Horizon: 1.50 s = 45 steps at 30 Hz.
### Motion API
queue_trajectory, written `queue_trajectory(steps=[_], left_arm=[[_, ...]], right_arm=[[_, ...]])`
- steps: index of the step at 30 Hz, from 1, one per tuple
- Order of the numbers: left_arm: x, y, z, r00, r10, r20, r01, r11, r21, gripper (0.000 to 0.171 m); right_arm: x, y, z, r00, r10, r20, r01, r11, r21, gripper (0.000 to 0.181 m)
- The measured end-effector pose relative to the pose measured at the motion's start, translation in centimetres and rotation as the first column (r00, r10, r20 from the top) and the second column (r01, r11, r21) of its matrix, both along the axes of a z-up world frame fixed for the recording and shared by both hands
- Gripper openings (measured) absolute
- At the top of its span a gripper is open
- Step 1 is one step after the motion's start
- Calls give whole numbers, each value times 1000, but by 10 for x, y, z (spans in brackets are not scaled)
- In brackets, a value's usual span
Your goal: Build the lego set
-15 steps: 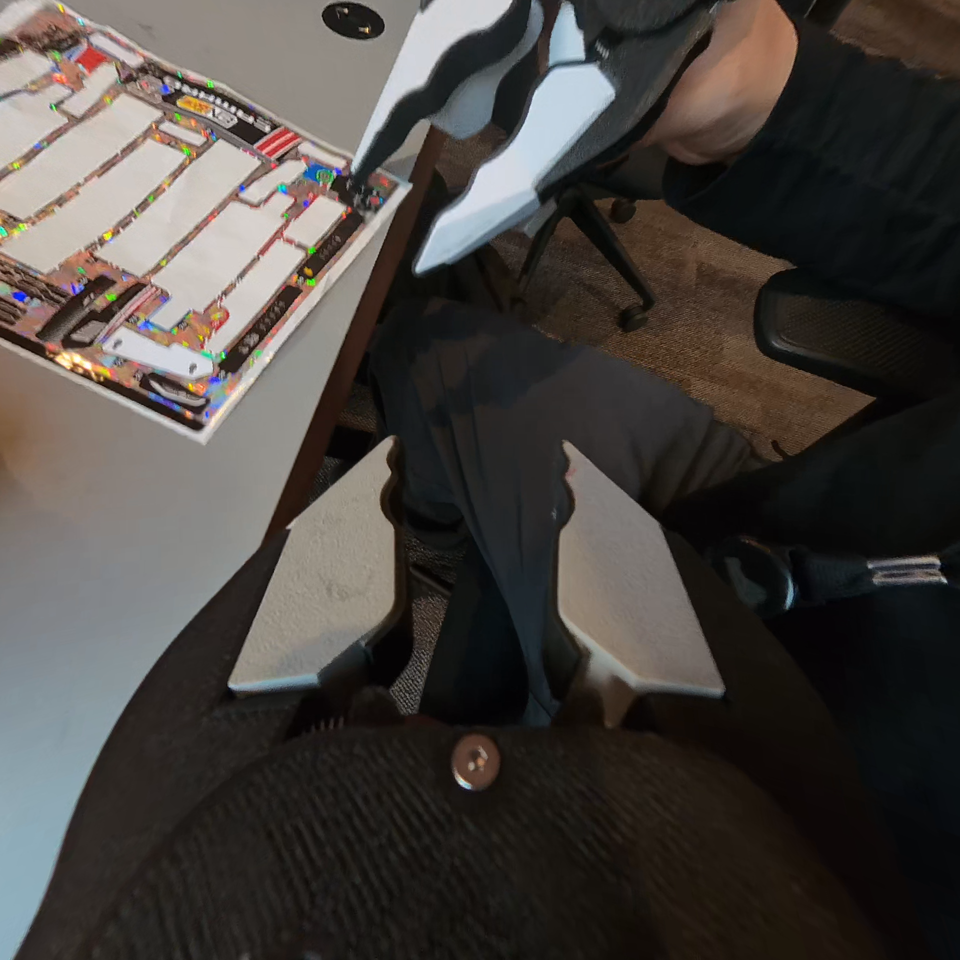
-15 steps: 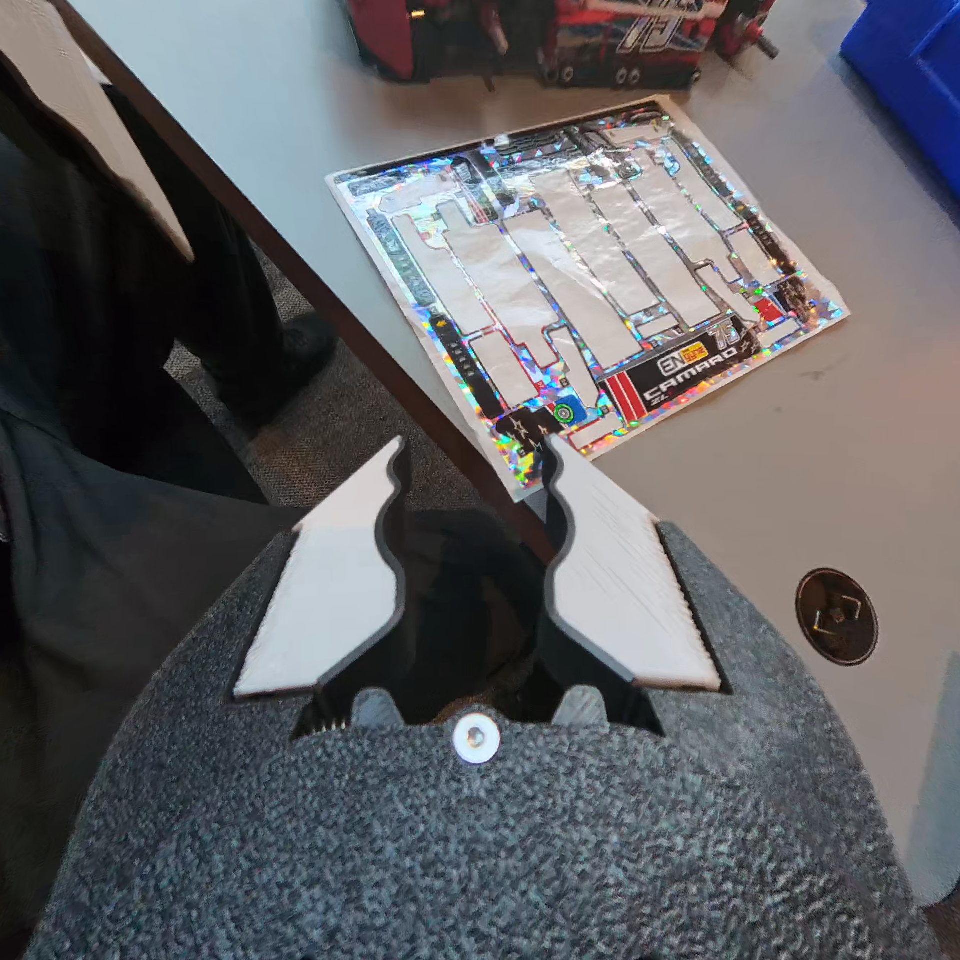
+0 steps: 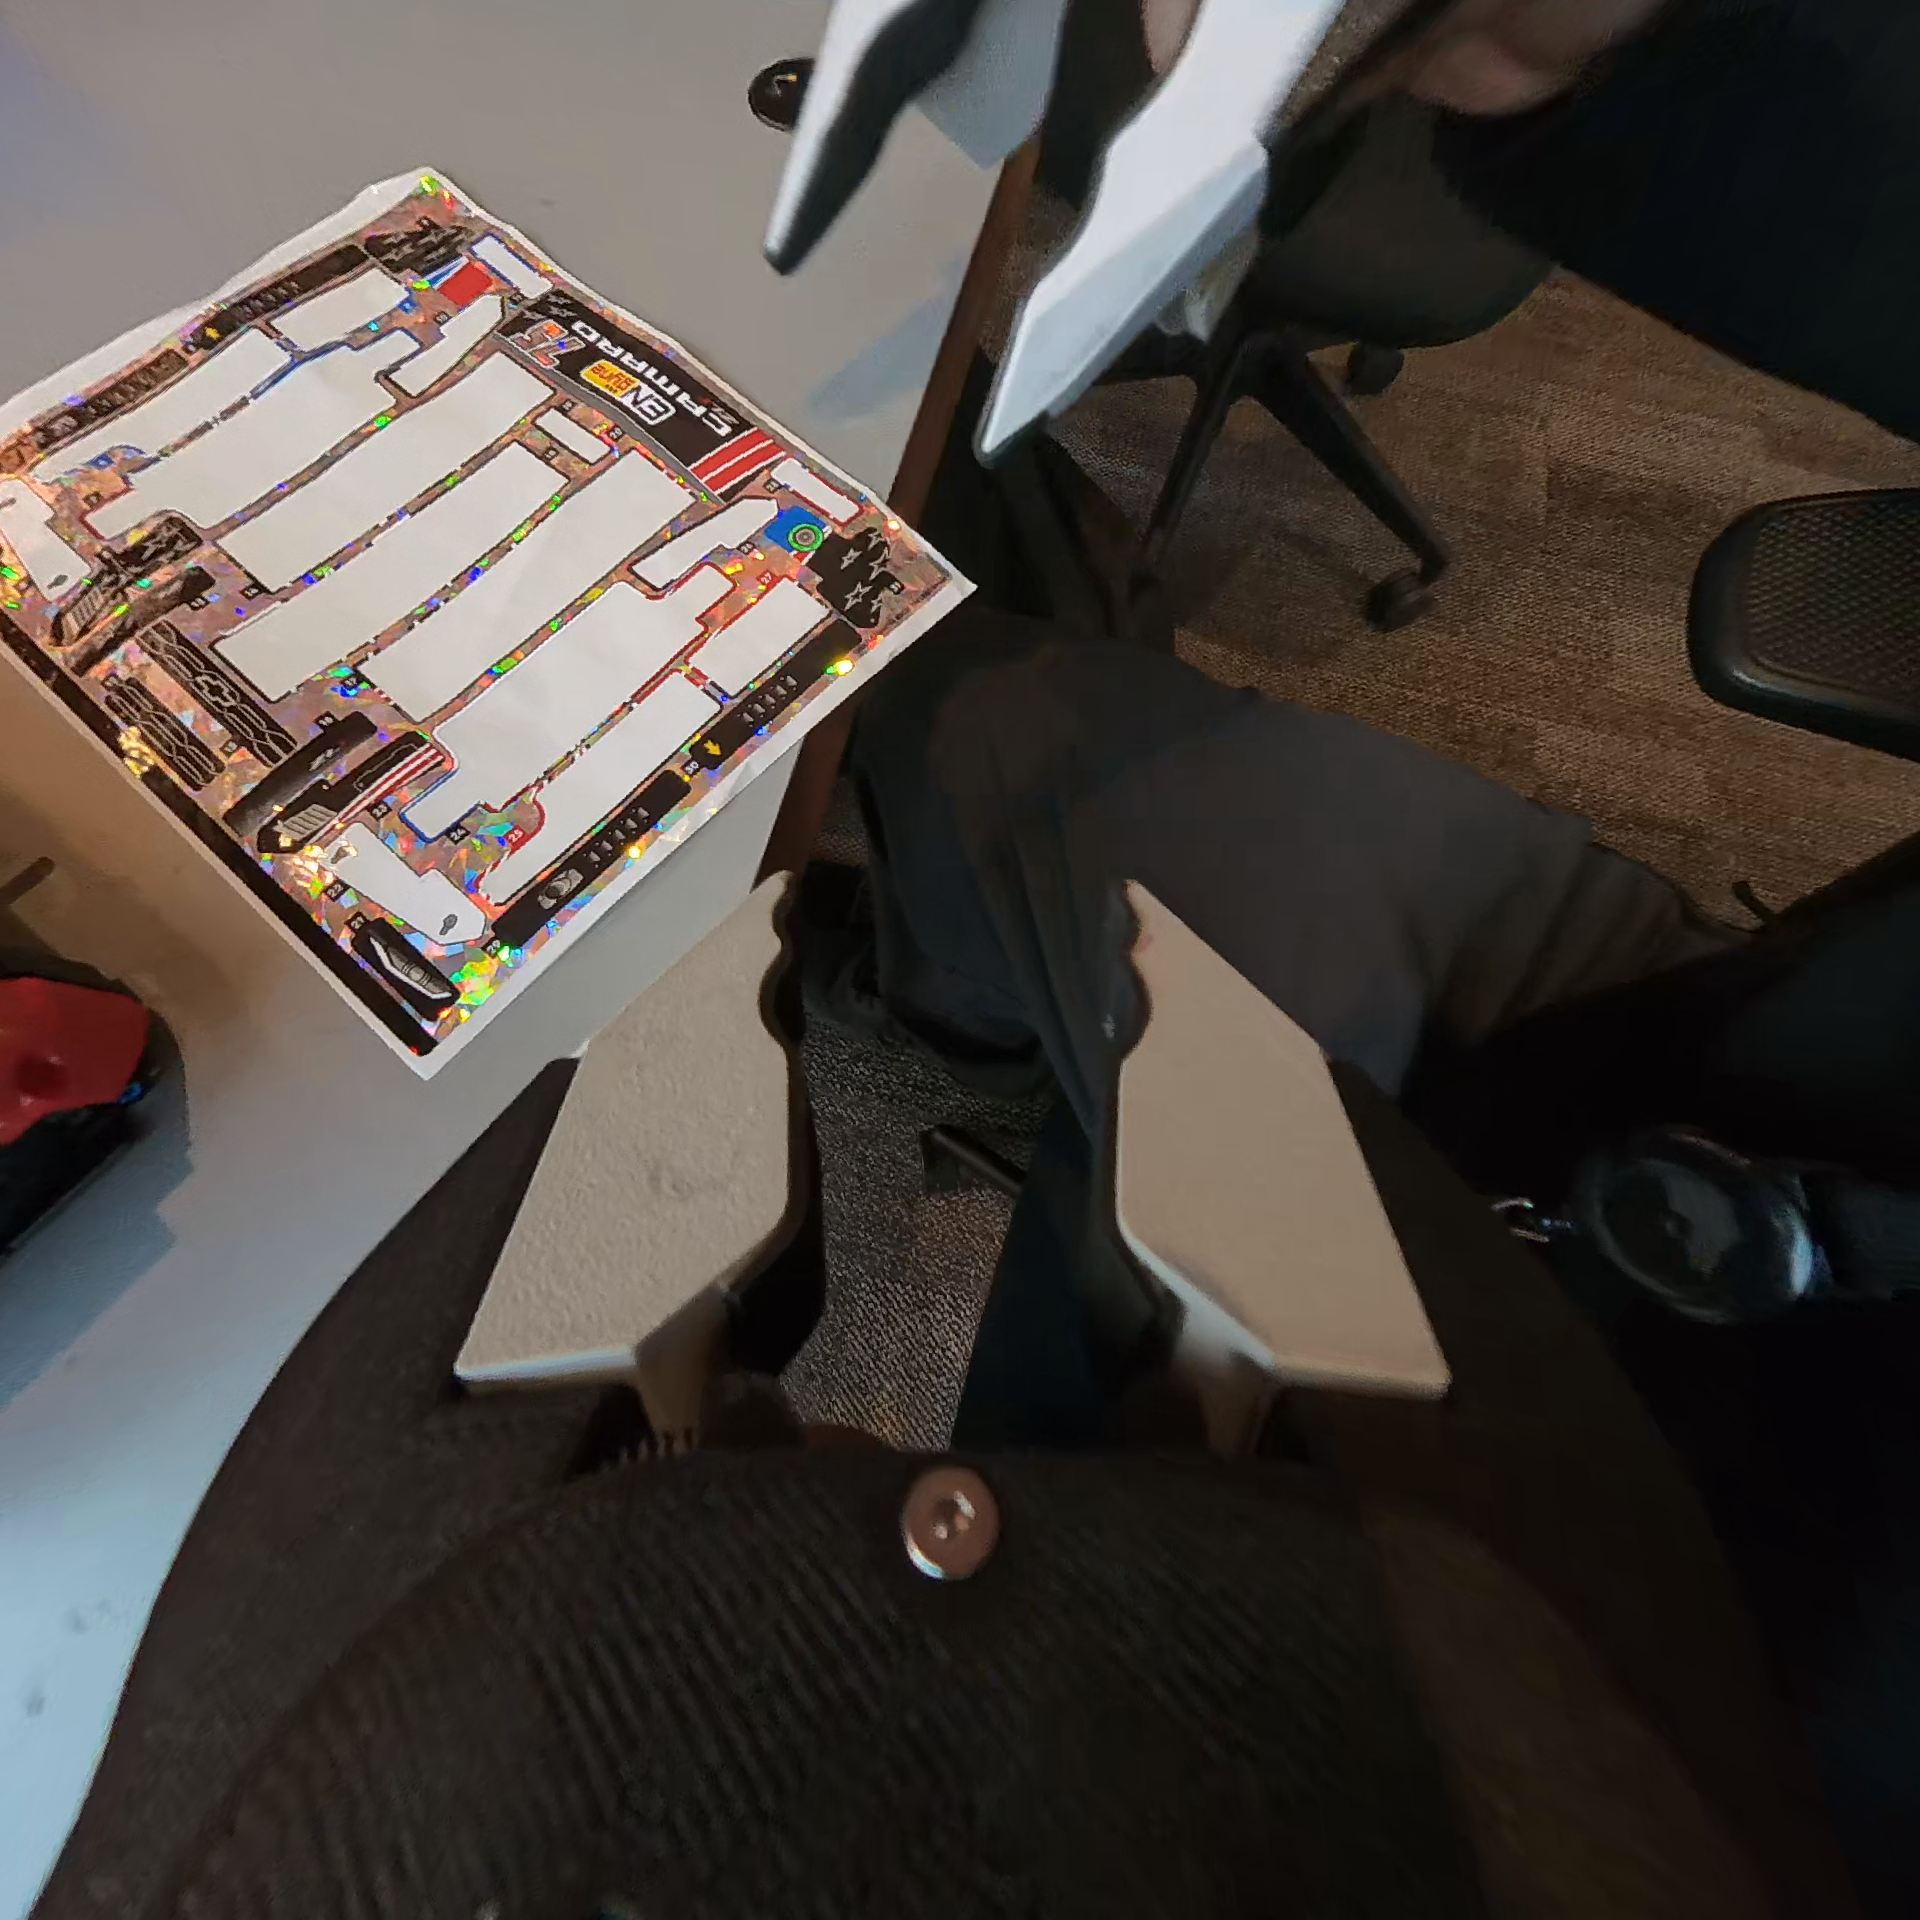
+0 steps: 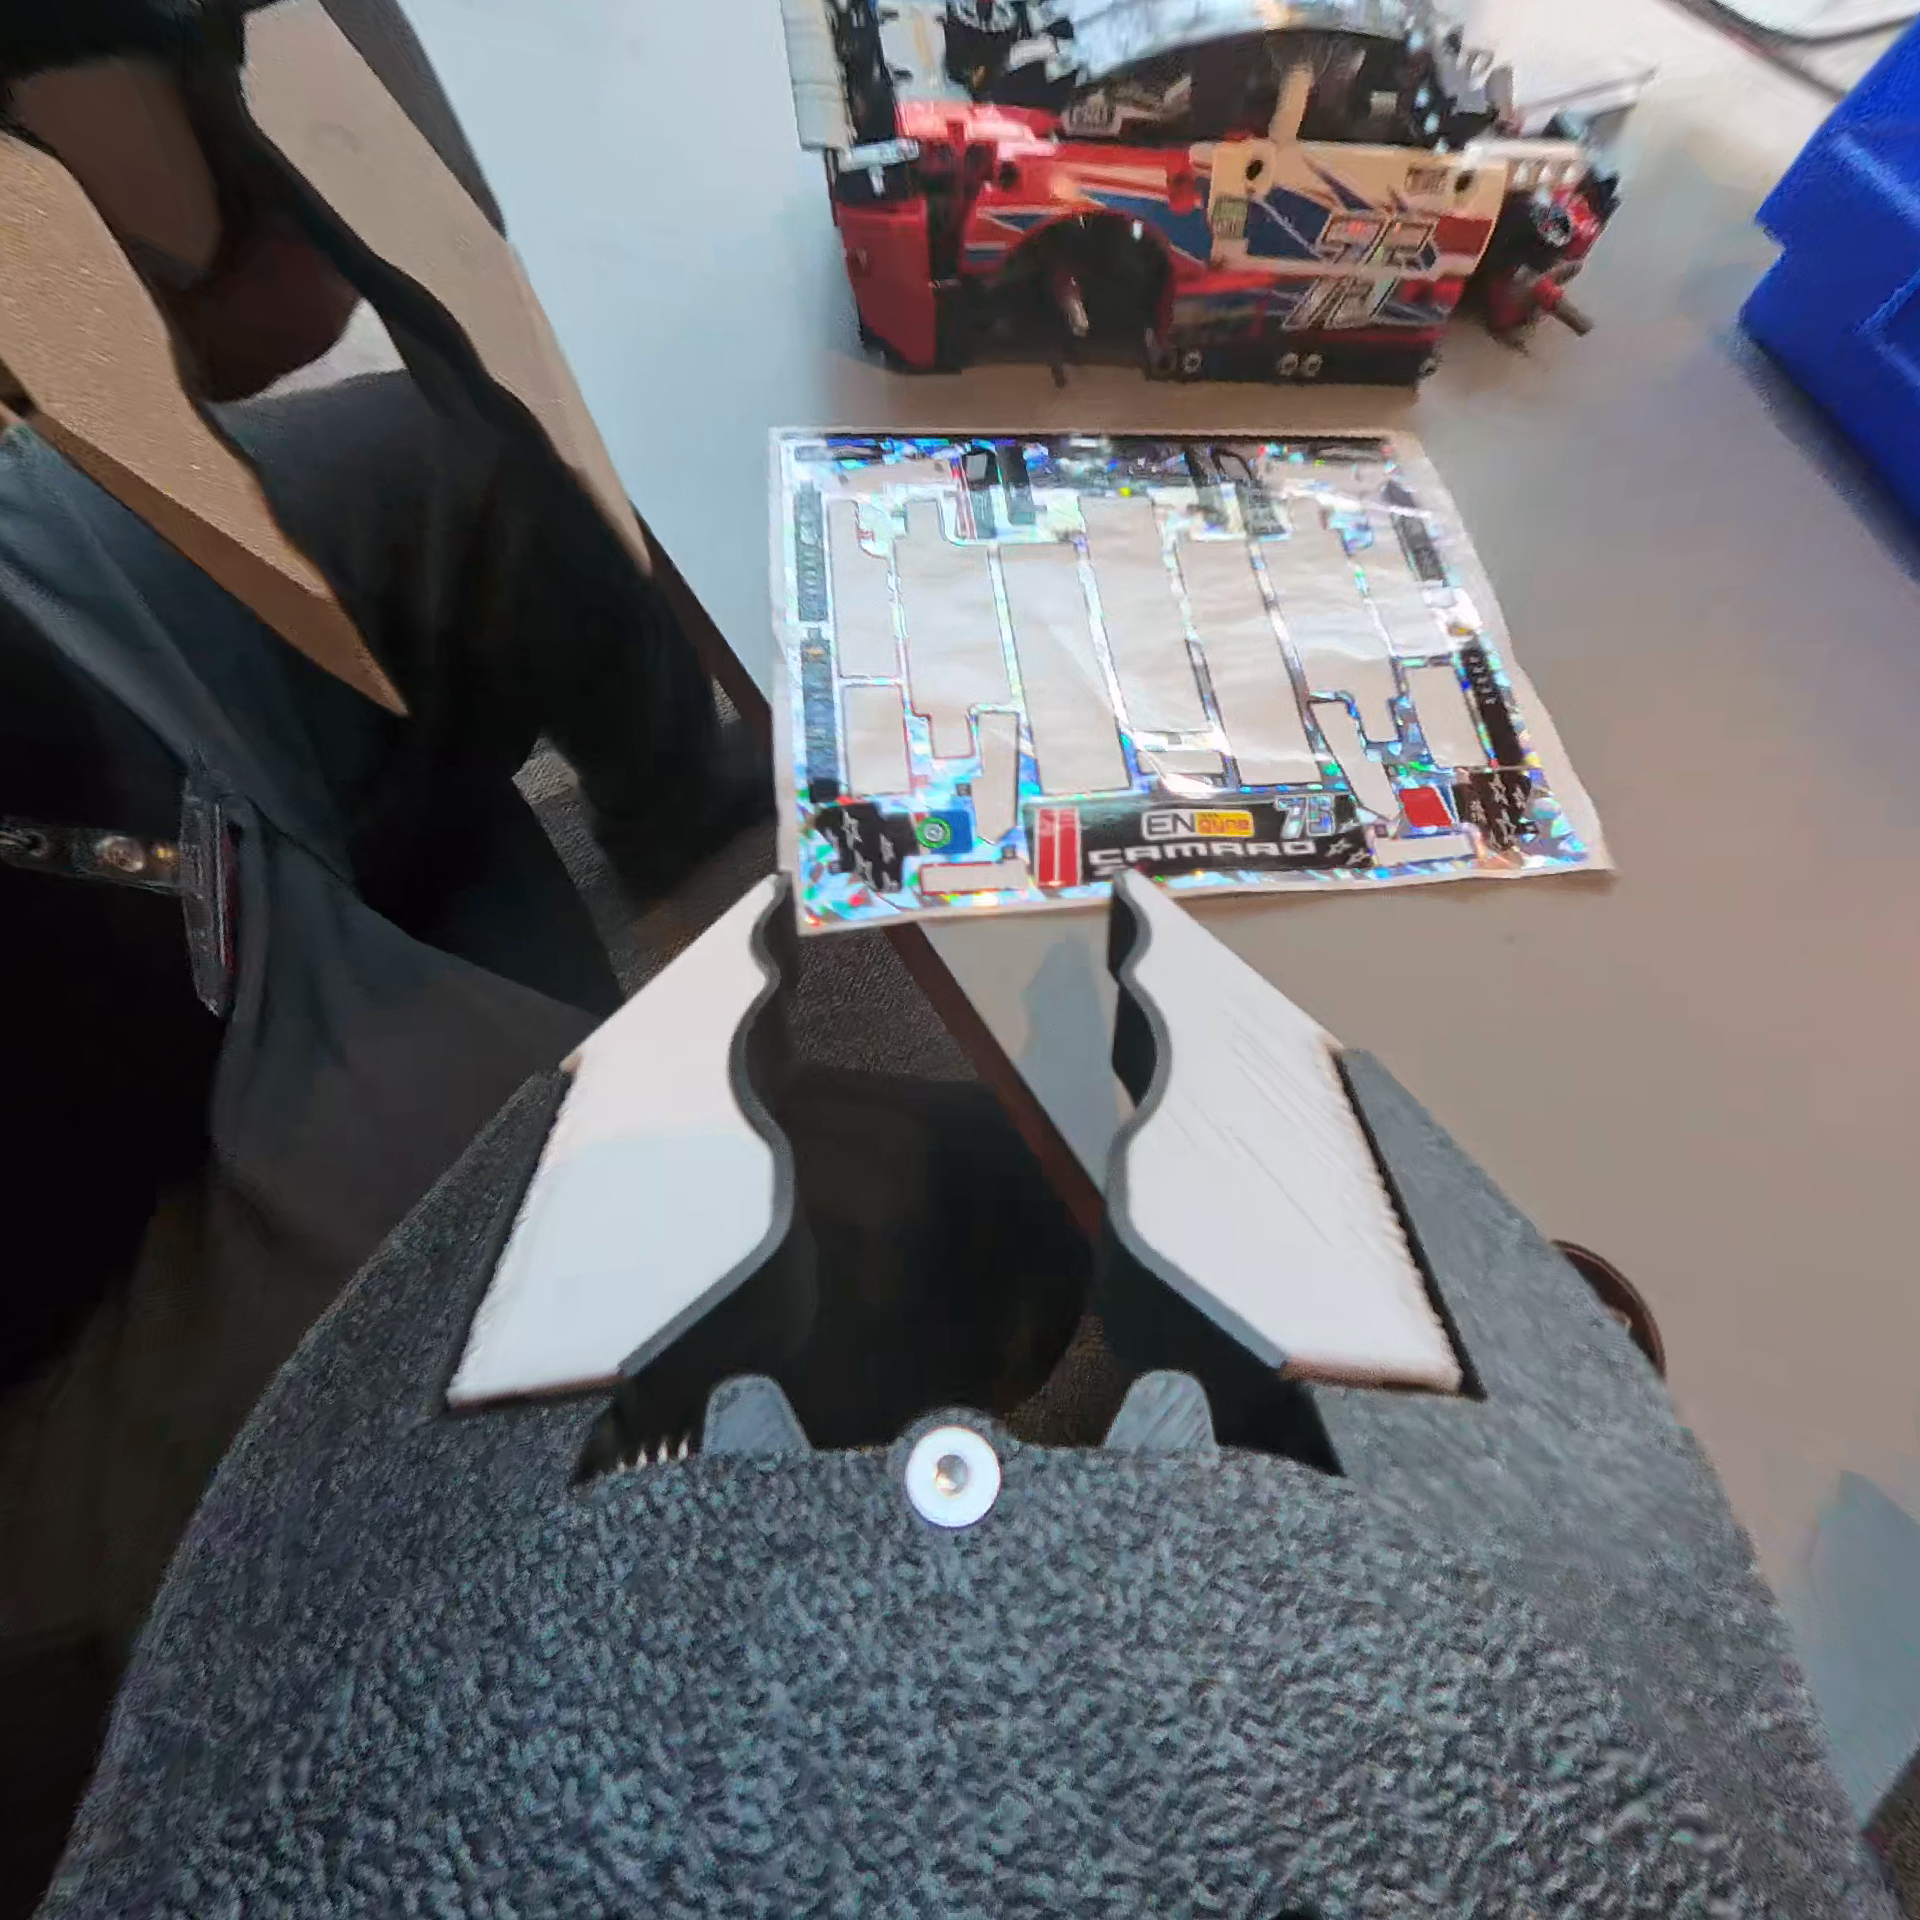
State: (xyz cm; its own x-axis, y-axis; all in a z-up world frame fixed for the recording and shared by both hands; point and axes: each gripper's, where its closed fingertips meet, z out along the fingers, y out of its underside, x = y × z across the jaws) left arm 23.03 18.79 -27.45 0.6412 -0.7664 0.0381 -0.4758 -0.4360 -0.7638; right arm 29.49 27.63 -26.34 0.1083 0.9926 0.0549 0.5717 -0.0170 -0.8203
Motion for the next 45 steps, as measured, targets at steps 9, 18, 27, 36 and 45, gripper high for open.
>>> queue_trajectory(steps=[9,18,27,36,45], left_arm=[[-15,27,-6,987,27,-157,-18,998,54,56],[-33,41,-15,987,89,-134,-93,995,-29,58],[11,-5,-16,996,14,83,-7,996,-94,53],[56,13,-32,911,188,369,-86,957,-276,53],[54,41,-18,598,477,644,-111,845,-523,0]], right_arm=[[-8,-27,-30,981,141,132,-140,990,-18,81],[-2,-34,-9,994,98,44,-97,995,-19,71],[15,-33,-16,1000,13,6,-13,999,-44,62],[14,-41,-15,1000,4,-12,-5,999,-41,62],[22,-52,-11,999,-10,-32,9,999,-47,61]])
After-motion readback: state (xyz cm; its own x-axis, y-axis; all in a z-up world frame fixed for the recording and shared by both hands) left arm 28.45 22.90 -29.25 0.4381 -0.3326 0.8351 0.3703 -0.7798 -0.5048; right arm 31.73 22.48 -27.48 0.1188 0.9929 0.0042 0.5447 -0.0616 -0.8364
